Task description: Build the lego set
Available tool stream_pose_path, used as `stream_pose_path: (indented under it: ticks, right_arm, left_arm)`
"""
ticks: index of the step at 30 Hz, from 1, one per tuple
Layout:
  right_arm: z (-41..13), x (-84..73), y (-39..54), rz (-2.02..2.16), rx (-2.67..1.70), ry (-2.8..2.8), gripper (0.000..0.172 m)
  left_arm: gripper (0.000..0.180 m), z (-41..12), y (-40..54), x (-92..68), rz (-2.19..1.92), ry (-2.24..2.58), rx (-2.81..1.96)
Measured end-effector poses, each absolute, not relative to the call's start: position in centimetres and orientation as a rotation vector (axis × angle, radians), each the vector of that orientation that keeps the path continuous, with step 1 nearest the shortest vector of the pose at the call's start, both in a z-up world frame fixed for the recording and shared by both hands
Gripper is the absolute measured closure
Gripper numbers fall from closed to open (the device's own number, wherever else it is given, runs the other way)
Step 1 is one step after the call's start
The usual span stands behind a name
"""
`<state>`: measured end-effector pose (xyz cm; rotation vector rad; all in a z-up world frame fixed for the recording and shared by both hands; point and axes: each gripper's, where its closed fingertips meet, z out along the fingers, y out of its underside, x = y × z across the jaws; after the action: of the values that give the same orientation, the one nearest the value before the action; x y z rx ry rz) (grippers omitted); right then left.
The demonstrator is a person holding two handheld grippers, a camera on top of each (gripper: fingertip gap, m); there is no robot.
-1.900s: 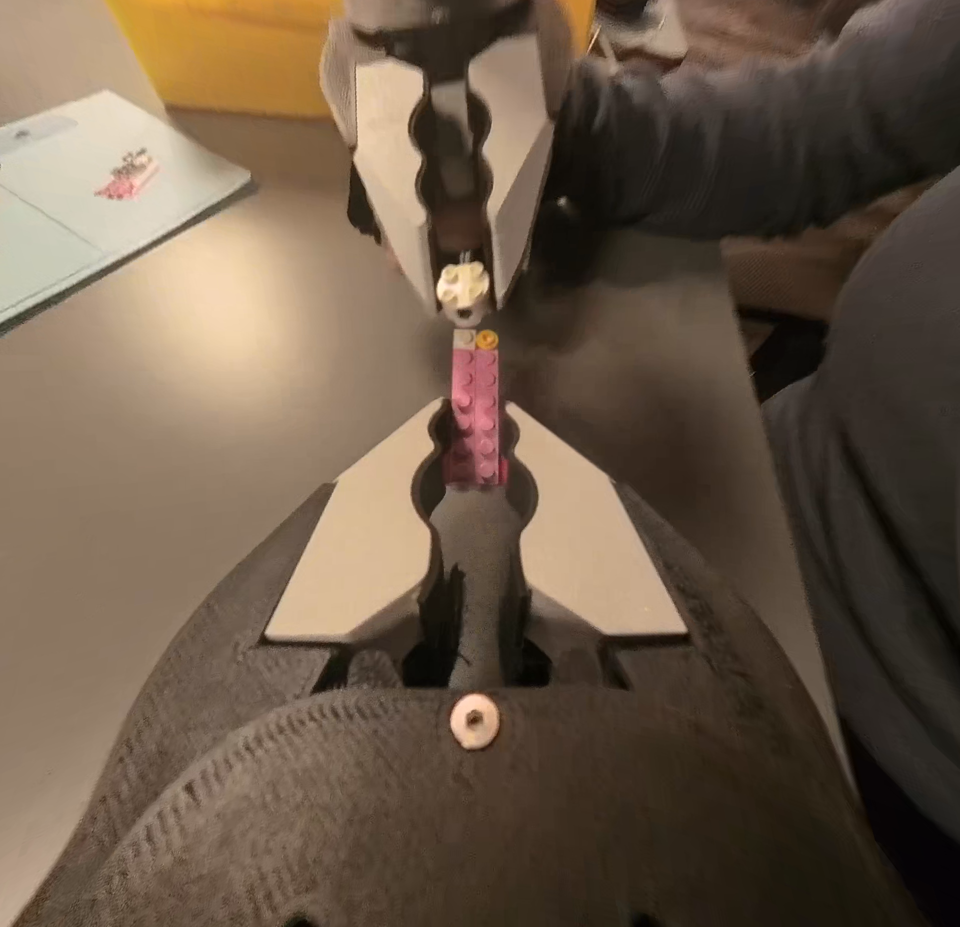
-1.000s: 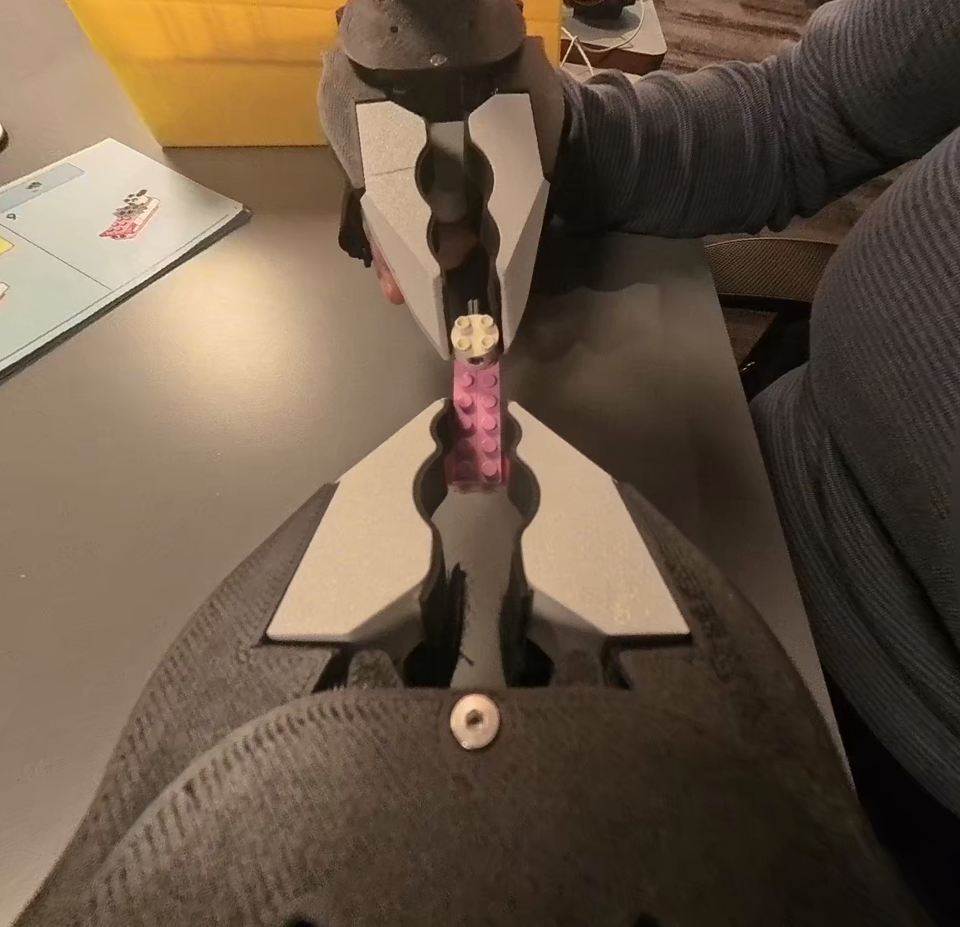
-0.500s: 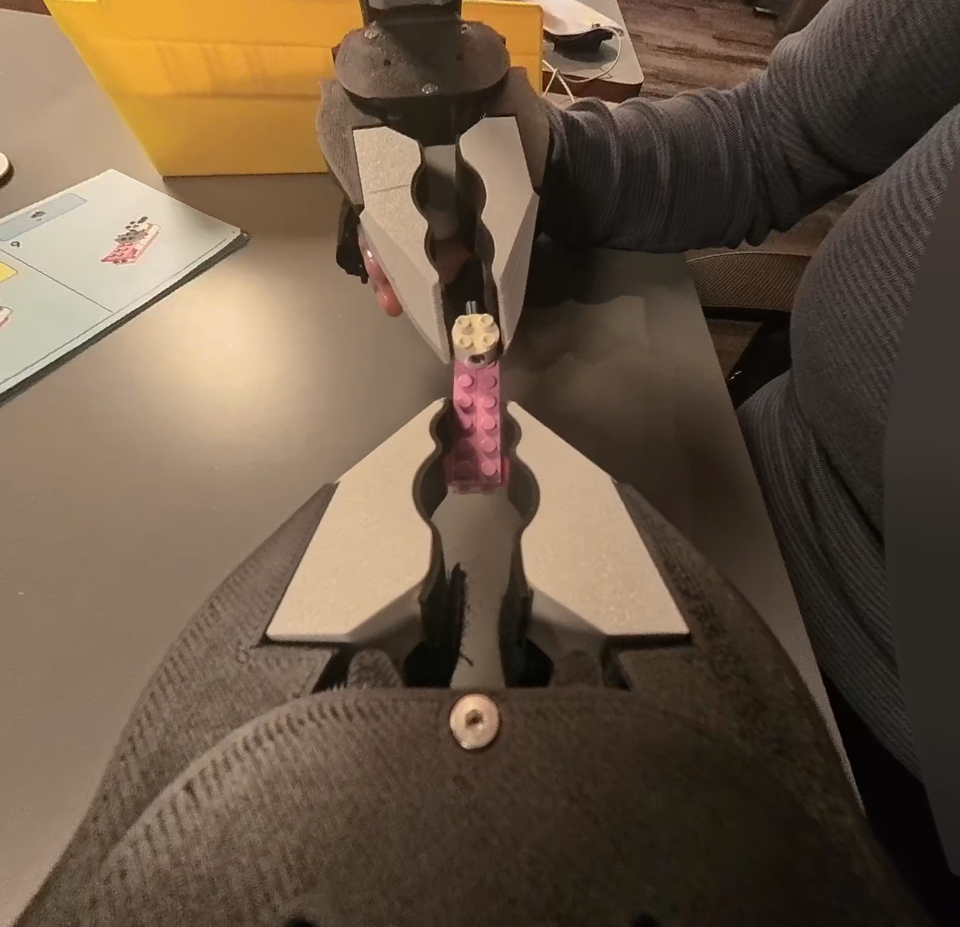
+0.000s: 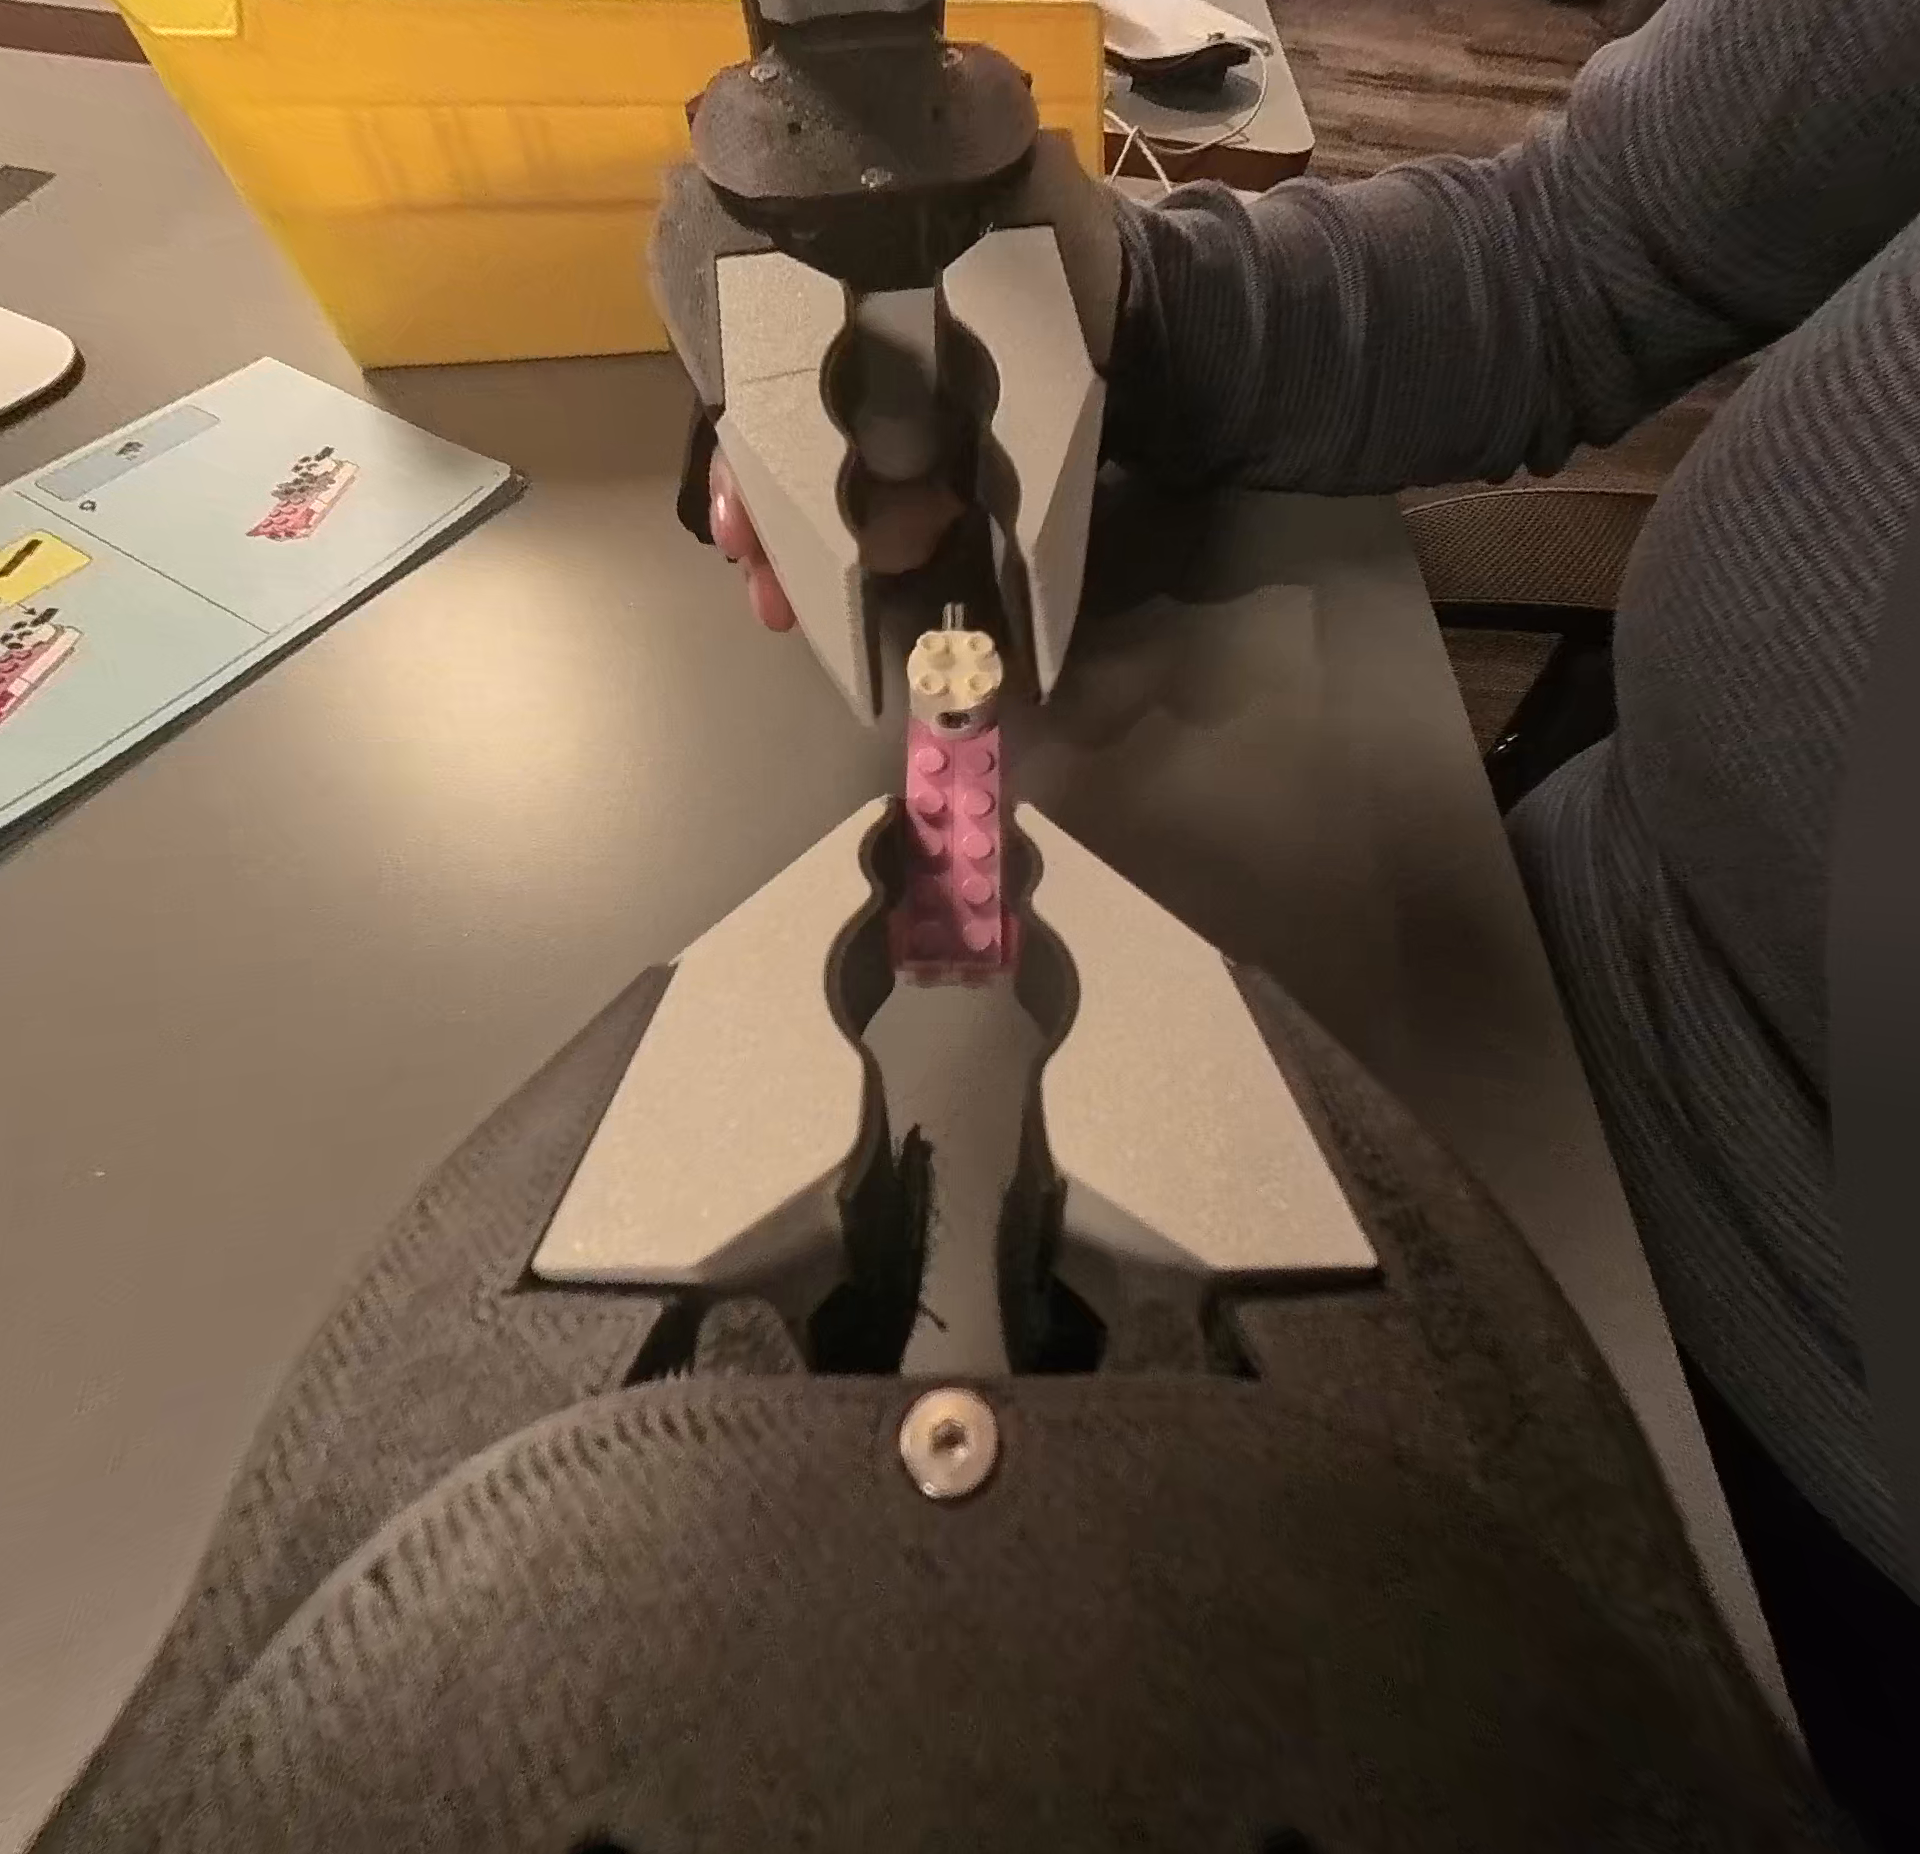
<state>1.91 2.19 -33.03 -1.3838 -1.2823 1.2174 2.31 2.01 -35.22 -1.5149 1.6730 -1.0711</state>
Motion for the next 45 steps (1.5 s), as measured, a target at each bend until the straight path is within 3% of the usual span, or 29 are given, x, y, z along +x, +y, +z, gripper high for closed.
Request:
stream_pose_path:
  ticks: [7,13,15,19,23,34,45]
  right_arm:
    - [-31.9,2.1,3.1,1.085,-1.314,-1.239,0.128]
    - [-32.6,1.0,4.5,0.178,-1.050,-1.412,0.095]
    - [-34.1,0.3,4.6,0.003,-0.998,-1.492,0.092]
    - [-36.0,-0.4,5.1,-0.240,-0.910,-1.578,0.097]
    - [-36.4,-0.5,5.7,-0.397,-0.824,-1.589,0.114]
    - [-36.3,-0.2,6.1,-0.498,-0.739,-1.599,0.141]
    - [-35.9,-0.1,4.9,-0.409,-0.707,-1.635,0.141]
  left_arm:
    - [0.164,-35.8,2.7,2.0,-1.035,1.660,-1.571]
    - [0.164,-35.9,4.3,1.2,-0.990,1.593,-1.651]
    - [0.164,-35.9,4.6,1.0,-1.001,1.571,-1.672]
    - [0.164,-36.1,4.7,1.0,-1.008,1.565,-1.696]
    - [0.164,-36.3,4.6,1.0,-1.015,1.569,-1.712]
    - [0.164,-36.5,4.3,0.9,-1.055,1.569,-1.736]
    - [0.164,-36.6,3.2,0.7,-1.185,1.605,-1.744]
